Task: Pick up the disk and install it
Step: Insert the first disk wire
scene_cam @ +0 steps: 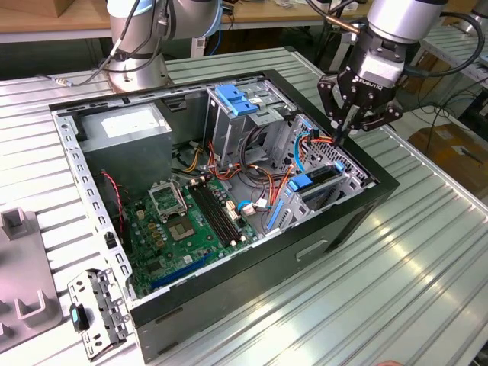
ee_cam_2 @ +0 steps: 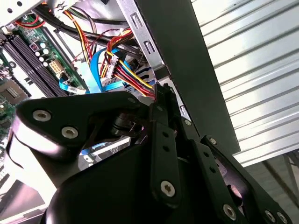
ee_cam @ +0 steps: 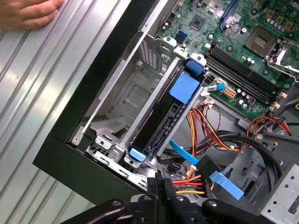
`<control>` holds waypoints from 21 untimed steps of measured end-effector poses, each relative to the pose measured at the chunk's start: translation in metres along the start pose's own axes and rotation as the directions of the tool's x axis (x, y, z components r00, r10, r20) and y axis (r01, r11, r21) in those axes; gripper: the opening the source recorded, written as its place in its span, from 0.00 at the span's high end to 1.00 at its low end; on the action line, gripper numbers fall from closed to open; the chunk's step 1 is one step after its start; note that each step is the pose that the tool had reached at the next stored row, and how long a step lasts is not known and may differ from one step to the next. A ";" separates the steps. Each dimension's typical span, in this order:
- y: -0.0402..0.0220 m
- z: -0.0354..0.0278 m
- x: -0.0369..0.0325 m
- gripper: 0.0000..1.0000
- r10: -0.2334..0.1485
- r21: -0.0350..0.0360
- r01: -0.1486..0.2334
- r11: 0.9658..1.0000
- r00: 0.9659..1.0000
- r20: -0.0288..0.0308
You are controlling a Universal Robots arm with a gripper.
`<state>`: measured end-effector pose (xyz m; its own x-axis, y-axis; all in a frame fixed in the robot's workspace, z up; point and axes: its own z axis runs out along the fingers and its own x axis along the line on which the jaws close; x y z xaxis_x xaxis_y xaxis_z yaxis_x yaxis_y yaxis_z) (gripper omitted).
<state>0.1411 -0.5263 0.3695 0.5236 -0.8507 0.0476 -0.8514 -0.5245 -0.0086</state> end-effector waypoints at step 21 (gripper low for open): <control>0.0007 0.0000 -0.0005 0.83 0.020 -0.001 -0.020 1.000 1.000 0.000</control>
<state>0.1402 -0.5263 0.3695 0.5063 -0.8611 0.0477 -0.8618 -0.5072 -0.0086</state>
